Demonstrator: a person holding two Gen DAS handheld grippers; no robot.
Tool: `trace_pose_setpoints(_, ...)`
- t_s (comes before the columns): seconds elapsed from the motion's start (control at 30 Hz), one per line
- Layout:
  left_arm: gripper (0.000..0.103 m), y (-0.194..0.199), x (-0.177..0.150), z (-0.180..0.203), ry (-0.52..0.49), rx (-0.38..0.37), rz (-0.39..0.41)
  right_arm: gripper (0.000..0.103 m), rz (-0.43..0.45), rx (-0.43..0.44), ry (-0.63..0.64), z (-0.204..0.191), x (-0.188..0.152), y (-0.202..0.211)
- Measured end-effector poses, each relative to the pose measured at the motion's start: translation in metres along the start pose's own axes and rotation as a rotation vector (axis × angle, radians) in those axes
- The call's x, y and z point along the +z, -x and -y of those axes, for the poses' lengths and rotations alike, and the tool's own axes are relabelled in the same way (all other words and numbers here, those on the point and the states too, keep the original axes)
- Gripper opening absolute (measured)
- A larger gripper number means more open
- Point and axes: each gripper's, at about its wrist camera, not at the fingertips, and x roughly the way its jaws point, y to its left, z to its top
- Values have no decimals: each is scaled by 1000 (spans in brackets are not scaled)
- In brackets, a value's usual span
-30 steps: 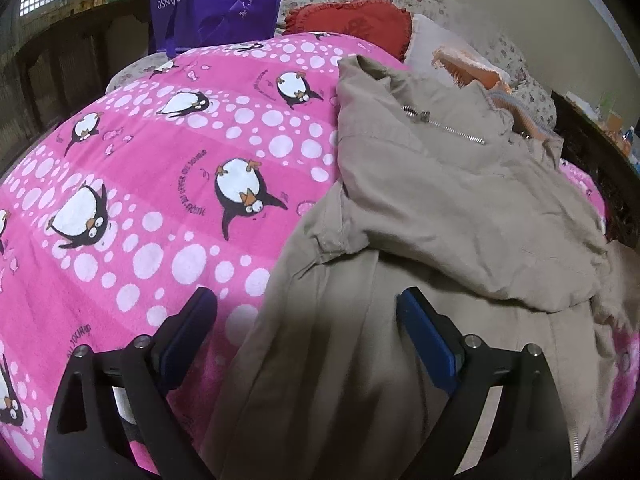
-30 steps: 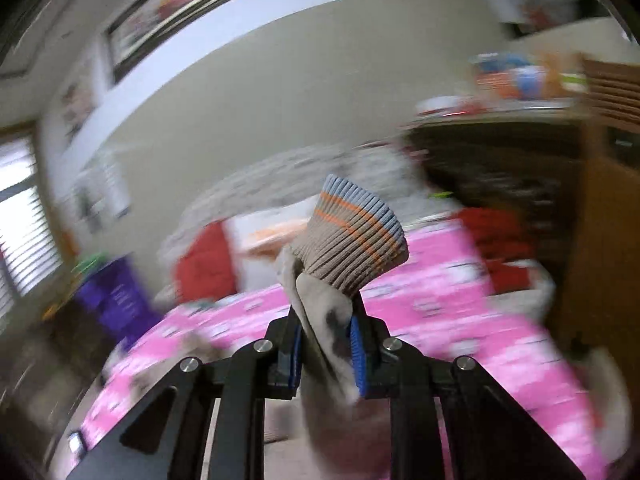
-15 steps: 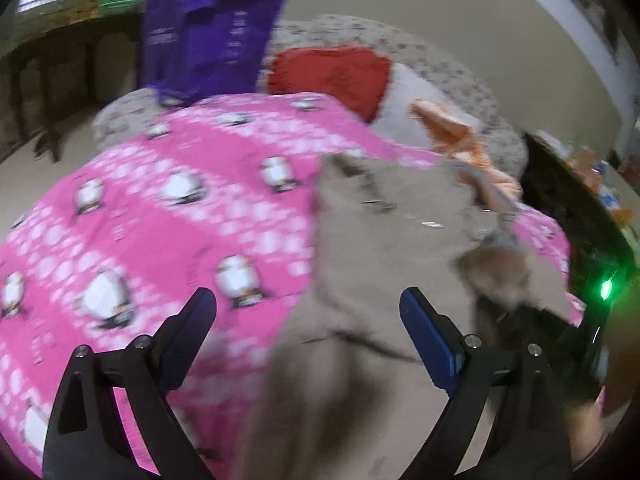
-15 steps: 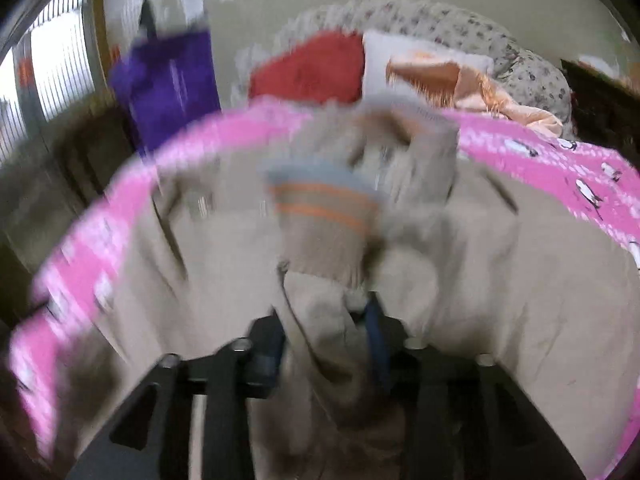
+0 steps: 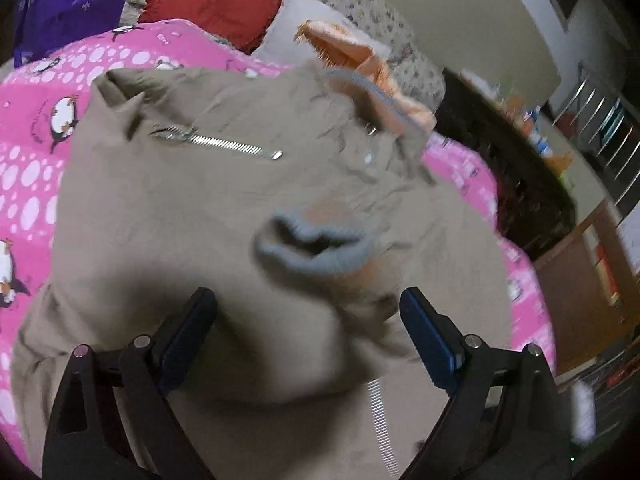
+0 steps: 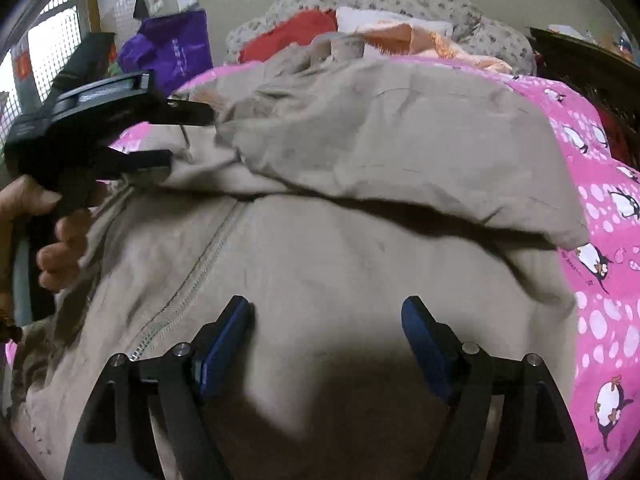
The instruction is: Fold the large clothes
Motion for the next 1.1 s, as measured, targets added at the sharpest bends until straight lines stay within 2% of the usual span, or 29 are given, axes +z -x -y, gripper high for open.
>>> trace_pose_setpoints(0.03, 93, 0, 3, 3, 11, -23, 5, 80, -7, 0, 1, 0, 0, -3)
trace_pose_setpoints(0.13, 93, -6, 10, 6, 33, -20, 15, 82, -9, 26, -27, 6, -1, -5)
trace_pose_setpoints(0.2, 83, -14, 13, 2, 63, -6, 10, 83, -8, 34, -35, 7, 0, -7)
trace_pose_setpoints(0.27, 22, -19, 14, -1, 81, 3, -14, 83, -9, 31, -33, 6, 0, -8)
trace_pose_setpoints(0.3, 19, -24, 15, 0, 85, 5, -44, 83, -8, 29, -31, 4, 0, -8)
trace_pose_setpoints(0.33, 16, -22, 14, 3, 70, 5, -39, 83, -9, 28, -29, 4, 1, -10)
trace_pose_setpoints(0.4, 15, -9, 13, 14, 3, 25, -4, 83, -9, 28, -32, 4, 3, -12)
trace_pose_setpoints(0.5, 15, 29, 21, 18, -26, 7, 83, 83, -8, 26, -31, 3, 1, -11)
trace_pose_setpoints(0.63, 15, 98, 39, 0, -4, -16, 221, 84, -9, 26, -32, 3, 1, -11)
trace_pose_setpoints(0.73, 15, 126, 48, -28, 29, 25, 270, 84, -10, 32, -37, 4, 1, -11)
trace_pose_setpoints(0.87, 15, 109, 45, -69, 95, 96, 218, 85, -12, 33, -38, 5, 2, -12)
trace_pose_setpoints(0.93, 15, 83, 39, -82, 80, 173, 179, 85, -14, 34, -39, 6, 3, -12)
trace_pose_setpoints(1.0, 17, 64, 31, -92, 85, 197, 121, 86, -18, 39, -41, 8, 4, -13)
trace_pose_setpoints(1.1, 30, 58, 23, -95, 65, 252, 92, 86, -29, 58, -60, 13, 7, -7)
